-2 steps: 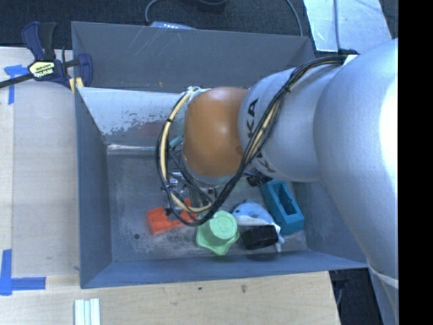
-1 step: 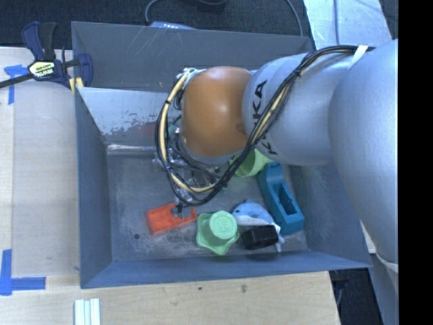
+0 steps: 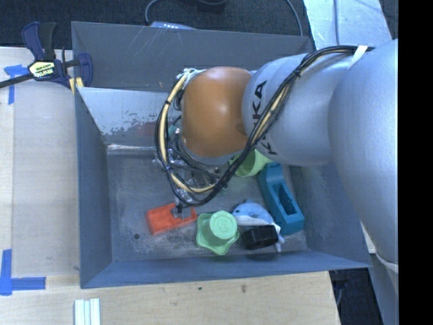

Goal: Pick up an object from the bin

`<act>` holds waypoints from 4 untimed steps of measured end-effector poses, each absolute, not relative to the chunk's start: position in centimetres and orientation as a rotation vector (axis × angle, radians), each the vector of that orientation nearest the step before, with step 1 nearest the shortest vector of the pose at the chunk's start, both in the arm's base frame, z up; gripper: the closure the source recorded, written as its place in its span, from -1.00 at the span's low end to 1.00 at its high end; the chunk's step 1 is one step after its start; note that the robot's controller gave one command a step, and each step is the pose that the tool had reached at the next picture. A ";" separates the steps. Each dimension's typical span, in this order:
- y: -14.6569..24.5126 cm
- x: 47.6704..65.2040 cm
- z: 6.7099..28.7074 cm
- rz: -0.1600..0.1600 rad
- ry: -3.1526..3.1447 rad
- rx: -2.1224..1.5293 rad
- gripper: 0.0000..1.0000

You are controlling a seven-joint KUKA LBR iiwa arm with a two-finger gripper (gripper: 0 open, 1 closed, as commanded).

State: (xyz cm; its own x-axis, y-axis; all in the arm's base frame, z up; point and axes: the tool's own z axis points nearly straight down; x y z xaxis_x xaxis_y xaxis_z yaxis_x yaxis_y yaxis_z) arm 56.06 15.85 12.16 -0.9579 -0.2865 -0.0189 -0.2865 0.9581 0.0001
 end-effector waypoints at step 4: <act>14.7 54.6 20.3 0.005 3.063 -0.592 1.00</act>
Offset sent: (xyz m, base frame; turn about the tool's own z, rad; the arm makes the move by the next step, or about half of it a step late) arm -0.0228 -0.0261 -0.0516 -0.0216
